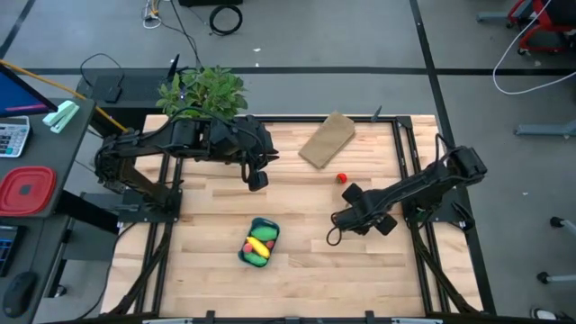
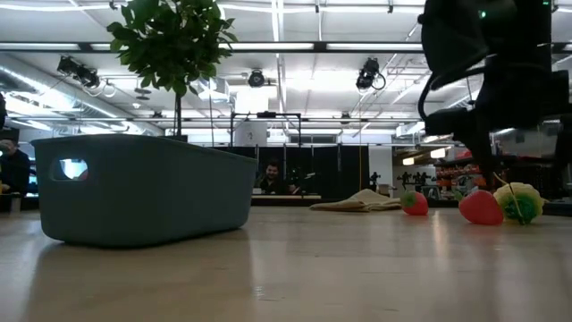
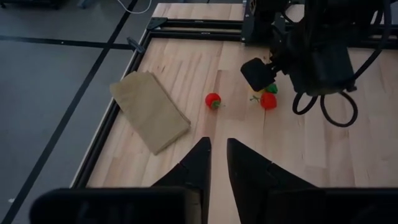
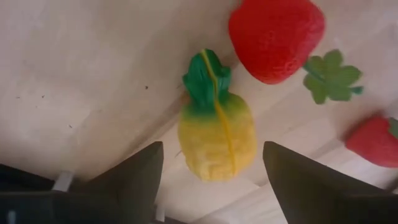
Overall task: Pick and placing Produce into tupperware
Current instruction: Put the yellow pineapple into the blue bin
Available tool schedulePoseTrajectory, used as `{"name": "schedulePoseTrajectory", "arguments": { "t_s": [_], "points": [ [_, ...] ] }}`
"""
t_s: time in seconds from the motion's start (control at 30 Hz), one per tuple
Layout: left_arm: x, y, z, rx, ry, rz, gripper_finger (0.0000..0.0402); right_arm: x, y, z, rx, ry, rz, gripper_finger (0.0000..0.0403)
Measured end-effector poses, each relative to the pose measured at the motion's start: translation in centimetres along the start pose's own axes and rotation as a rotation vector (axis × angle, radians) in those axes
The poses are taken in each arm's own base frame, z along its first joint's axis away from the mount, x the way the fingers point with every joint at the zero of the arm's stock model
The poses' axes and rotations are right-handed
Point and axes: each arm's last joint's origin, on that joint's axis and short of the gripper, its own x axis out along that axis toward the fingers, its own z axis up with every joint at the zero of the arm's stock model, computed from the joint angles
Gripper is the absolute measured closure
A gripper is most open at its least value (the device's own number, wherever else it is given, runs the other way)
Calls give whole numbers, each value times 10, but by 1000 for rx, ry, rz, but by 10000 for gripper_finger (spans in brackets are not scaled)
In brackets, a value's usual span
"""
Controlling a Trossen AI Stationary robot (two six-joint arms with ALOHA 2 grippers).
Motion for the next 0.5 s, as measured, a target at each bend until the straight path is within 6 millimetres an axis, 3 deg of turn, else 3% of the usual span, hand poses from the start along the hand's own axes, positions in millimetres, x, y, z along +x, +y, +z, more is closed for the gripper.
{"name": "schedulePoseTrajectory", "arguments": {
  "t_s": [0.5],
  "points": [
    [0, 0, 0, 0, 1, 0, 345, 13, -3, 14, -40, 1, 7, 117]
  ]
}}
